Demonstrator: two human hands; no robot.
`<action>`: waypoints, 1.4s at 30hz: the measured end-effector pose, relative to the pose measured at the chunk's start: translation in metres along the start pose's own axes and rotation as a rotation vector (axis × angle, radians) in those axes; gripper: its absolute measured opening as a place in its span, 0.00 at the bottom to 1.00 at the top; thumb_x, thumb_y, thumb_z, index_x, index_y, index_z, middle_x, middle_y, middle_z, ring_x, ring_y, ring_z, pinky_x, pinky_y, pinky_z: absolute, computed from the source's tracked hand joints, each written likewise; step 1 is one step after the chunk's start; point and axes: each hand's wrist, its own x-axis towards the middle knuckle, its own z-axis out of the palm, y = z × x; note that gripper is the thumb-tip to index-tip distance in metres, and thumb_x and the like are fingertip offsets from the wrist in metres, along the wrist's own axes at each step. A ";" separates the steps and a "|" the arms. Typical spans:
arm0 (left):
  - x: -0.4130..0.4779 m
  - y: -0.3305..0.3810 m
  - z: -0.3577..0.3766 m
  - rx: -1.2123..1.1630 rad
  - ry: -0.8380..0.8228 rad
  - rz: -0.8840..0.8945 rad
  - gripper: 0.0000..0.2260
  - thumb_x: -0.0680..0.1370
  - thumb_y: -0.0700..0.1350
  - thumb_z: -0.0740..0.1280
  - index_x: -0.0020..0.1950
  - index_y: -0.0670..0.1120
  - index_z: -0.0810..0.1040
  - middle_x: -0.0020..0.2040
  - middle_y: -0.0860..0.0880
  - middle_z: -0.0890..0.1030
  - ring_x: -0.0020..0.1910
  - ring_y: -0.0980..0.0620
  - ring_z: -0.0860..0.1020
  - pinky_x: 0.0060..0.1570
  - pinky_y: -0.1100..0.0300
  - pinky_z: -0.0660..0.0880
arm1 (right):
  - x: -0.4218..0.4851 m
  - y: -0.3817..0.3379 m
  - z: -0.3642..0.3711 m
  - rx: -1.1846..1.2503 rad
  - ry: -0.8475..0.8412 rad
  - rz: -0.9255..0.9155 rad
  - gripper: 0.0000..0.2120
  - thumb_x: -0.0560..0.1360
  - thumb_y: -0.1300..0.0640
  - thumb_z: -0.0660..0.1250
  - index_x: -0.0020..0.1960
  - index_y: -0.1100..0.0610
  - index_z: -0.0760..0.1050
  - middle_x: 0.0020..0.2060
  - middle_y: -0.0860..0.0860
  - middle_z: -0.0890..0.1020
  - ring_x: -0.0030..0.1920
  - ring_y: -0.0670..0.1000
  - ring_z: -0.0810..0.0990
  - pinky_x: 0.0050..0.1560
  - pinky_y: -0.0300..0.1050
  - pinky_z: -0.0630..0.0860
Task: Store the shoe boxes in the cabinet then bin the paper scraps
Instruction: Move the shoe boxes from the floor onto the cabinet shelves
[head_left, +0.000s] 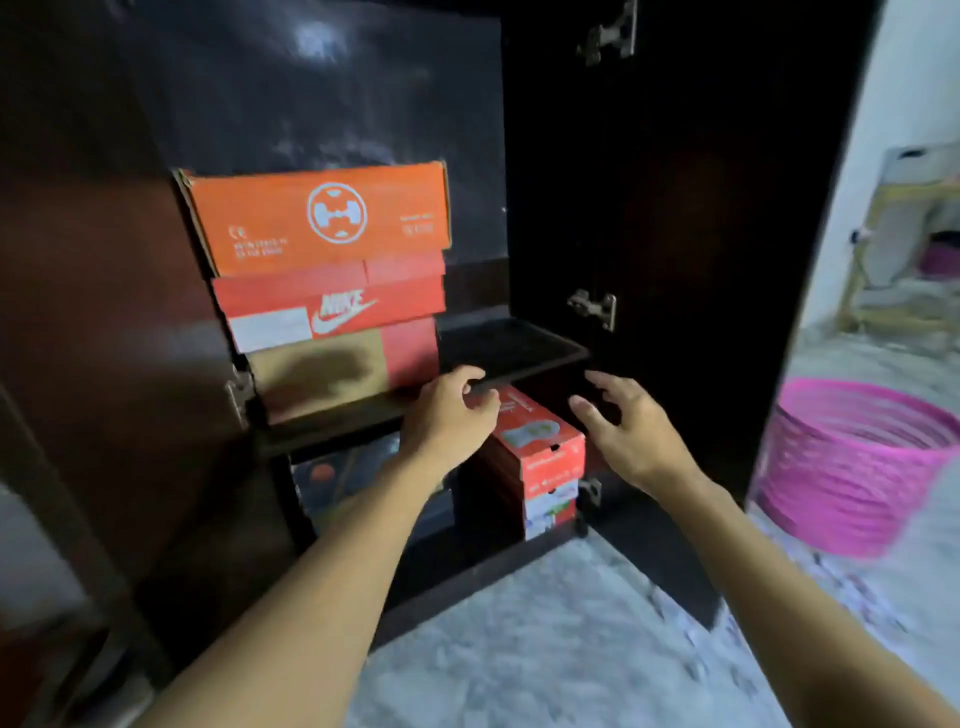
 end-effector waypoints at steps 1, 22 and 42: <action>-0.019 -0.002 0.017 0.009 -0.061 0.013 0.16 0.76 0.53 0.67 0.64 0.52 0.78 0.60 0.49 0.81 0.60 0.49 0.78 0.58 0.56 0.75 | -0.024 0.013 -0.004 -0.019 0.002 0.048 0.27 0.78 0.39 0.63 0.72 0.49 0.69 0.68 0.48 0.73 0.66 0.49 0.74 0.65 0.52 0.72; -0.209 0.133 0.337 -0.249 -0.959 0.347 0.14 0.78 0.47 0.67 0.63 0.46 0.78 0.51 0.46 0.80 0.52 0.47 0.79 0.53 0.57 0.75 | -0.324 0.203 -0.159 -0.378 0.364 0.743 0.24 0.78 0.41 0.64 0.70 0.50 0.72 0.66 0.53 0.76 0.66 0.53 0.75 0.65 0.52 0.73; -0.474 0.176 0.590 -0.226 -1.461 0.398 0.27 0.80 0.55 0.62 0.77 0.49 0.60 0.73 0.45 0.68 0.69 0.46 0.69 0.61 0.57 0.68 | -0.604 0.394 -0.207 -0.335 0.774 1.494 0.33 0.79 0.41 0.60 0.78 0.55 0.57 0.74 0.55 0.64 0.72 0.58 0.67 0.68 0.57 0.69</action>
